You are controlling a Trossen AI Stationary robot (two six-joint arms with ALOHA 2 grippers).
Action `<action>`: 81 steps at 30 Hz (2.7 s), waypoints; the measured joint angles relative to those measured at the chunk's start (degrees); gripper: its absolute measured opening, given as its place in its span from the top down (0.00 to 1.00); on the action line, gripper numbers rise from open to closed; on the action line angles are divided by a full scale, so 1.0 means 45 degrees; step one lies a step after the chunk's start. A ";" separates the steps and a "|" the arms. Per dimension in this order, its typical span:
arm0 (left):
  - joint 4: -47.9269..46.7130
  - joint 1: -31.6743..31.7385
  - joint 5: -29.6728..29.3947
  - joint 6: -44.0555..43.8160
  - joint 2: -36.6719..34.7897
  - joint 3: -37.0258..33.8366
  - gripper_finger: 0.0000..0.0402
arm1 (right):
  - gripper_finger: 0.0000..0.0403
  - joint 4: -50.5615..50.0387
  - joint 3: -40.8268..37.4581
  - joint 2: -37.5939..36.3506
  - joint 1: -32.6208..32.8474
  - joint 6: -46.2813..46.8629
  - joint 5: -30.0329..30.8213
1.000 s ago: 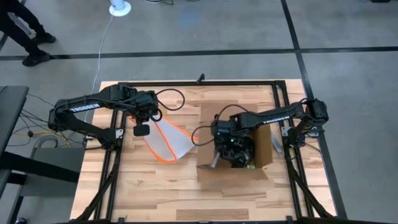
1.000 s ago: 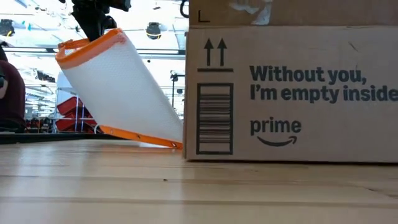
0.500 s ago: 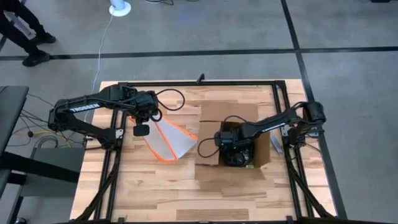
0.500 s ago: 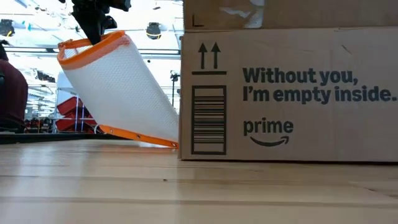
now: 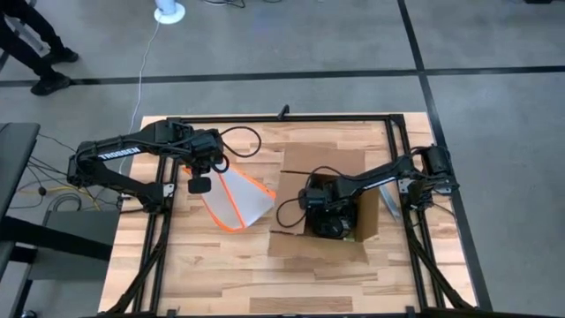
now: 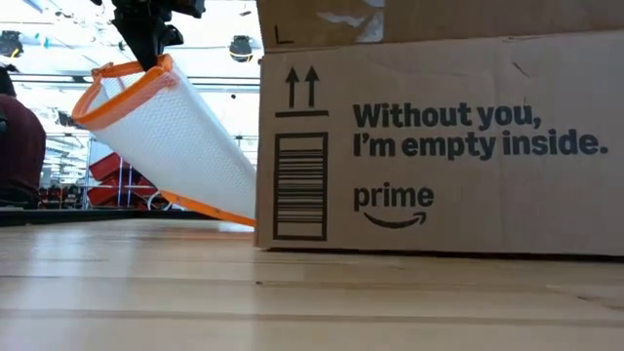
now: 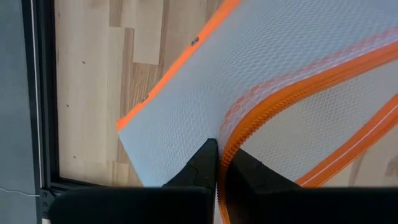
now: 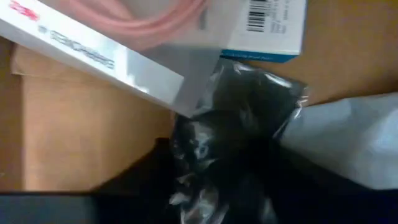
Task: Unpack boxes
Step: Put the black mask into the white zip bag
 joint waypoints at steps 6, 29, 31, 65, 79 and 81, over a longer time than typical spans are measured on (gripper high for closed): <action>0.0006 0.0000 0.0003 -0.0081 0.0000 0.0000 1.00 | 0.85 -0.0751 0.0361 -0.0089 -0.0322 0.0277 -0.0654; -0.0317 0.0000 0.0365 -0.1463 0.0000 0.0000 1.00 | 0.96 -0.6043 0.3776 -0.4752 -0.0551 0.2185 -0.0098; -0.0316 0.0000 0.0556 -0.1832 0.0000 0.0000 1.00 | 0.96 -0.5959 0.3777 -0.4922 -0.0503 0.2187 0.0007; 0.1575 0.0000 0.3374 -0.4117 0.0000 0.0000 1.00 | 0.96 1.0449 0.8523 0.0672 -0.0189 0.0137 -0.0615; 0.0419 0.0009 0.3771 -0.1763 0.0014 -0.0022 1.00 | 0.96 0.6616 1.0568 0.3414 -0.0203 -0.1561 0.1165; 0.0326 -0.0015 0.3857 -0.1591 0.0000 -0.0015 1.00 | 0.96 0.5657 1.0514 0.3504 -0.0379 -0.1884 0.1654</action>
